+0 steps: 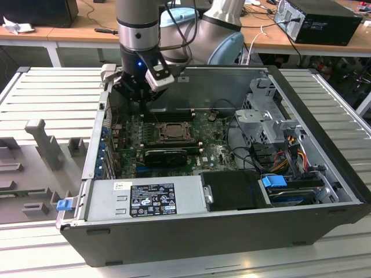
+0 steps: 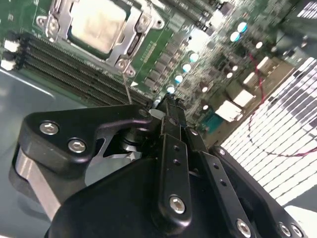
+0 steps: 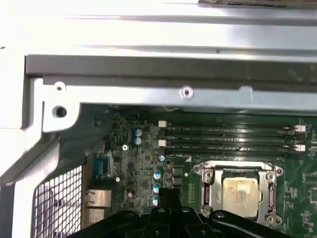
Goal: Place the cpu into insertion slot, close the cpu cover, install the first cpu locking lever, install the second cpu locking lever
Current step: 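Install the first cpu locking lever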
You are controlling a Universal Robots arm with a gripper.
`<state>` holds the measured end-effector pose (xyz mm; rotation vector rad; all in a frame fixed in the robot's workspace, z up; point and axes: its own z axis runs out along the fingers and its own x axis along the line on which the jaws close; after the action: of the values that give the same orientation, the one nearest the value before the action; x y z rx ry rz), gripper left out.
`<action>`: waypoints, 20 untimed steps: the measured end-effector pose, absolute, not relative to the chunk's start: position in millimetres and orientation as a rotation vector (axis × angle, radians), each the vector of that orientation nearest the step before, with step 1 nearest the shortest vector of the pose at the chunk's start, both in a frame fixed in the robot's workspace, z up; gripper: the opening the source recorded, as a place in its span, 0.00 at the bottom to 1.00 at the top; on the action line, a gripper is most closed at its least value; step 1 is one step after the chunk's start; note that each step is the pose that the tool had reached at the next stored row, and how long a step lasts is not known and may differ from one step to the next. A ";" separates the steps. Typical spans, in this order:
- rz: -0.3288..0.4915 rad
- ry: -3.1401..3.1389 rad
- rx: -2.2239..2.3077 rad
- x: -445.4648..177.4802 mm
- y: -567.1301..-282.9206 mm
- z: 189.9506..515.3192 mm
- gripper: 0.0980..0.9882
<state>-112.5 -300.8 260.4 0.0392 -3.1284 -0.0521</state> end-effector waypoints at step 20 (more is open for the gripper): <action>-0.052 -3.126 0.041 -50.5 -285.8 258.1 0.01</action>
<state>-50.5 -285.8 258.1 0.0409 -3.1256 -0.0522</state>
